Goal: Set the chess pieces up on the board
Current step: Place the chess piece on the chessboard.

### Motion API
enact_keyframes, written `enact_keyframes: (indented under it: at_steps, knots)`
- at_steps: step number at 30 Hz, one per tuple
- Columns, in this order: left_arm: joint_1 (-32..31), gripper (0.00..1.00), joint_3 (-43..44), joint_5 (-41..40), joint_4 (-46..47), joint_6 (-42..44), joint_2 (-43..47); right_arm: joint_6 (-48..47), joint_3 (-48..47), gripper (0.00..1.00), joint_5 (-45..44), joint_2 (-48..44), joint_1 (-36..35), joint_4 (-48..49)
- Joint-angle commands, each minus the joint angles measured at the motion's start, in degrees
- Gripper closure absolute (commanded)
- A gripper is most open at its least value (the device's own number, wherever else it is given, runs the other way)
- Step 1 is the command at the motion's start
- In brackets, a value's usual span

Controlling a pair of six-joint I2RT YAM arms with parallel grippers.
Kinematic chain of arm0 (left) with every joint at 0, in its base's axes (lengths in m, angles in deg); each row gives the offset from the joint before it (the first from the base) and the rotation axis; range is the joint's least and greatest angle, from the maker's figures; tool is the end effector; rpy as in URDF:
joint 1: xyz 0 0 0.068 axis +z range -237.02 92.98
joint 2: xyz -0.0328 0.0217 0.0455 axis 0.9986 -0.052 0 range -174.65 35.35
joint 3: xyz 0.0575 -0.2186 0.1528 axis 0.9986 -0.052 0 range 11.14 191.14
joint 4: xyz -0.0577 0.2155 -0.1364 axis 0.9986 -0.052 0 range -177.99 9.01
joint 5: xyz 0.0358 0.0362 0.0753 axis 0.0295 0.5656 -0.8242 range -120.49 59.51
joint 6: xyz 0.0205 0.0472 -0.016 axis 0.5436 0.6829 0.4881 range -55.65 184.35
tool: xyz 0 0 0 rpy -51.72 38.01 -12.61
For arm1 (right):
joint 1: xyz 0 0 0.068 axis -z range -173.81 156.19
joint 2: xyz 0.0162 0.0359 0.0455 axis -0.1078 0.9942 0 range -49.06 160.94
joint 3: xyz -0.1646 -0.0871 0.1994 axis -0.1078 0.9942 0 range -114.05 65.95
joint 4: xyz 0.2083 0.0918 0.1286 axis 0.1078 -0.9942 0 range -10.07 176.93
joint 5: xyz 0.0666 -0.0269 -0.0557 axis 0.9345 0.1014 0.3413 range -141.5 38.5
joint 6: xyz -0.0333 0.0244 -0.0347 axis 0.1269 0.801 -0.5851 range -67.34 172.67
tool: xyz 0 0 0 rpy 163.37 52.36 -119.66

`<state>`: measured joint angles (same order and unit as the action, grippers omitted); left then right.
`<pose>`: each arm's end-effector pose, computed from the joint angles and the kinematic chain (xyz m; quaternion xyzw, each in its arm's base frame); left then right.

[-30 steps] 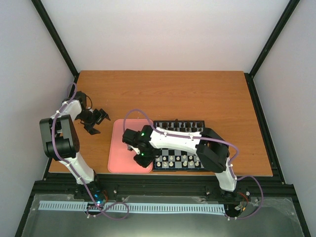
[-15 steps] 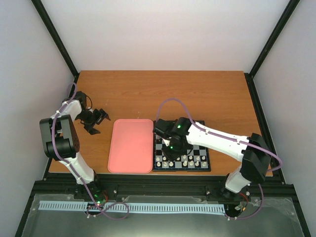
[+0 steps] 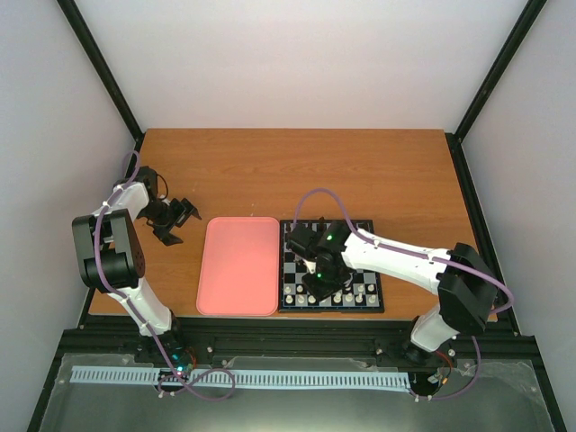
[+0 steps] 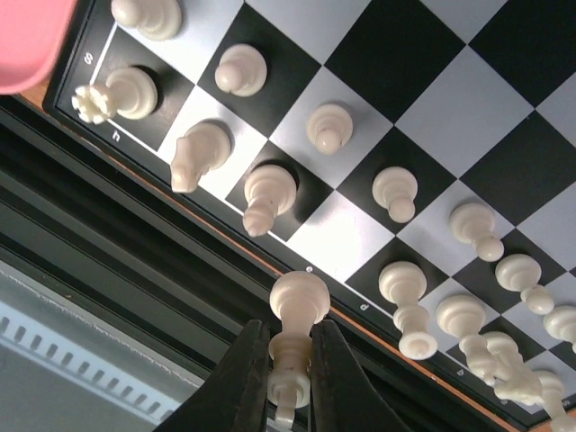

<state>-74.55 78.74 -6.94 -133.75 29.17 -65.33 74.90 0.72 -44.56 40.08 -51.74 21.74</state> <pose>0.3104 0.0542 0.1832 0.3884 -0.8979 0.2070 0.0053 0.1376 0.2276 0.2237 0.3064 -0.9499 -0.0514 0.0330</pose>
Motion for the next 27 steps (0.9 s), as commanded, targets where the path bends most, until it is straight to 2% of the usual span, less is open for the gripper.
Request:
enact_keyframes:
  at_steps: [1, 27]
  knots:
    - [-0.05, 0.0, 0.51, -0.56, -0.08, 0.99, 0.0, 0.2, 1.35, 0.97, 0.0, 0.25, 1.2, 2.81]
    - [-0.08, 0.0, 1.05, -0.64, -0.26, 1.16, -0.98, -1.75, 5.54, 0.96, 0.65, 2.74, 3.48, 6.87]
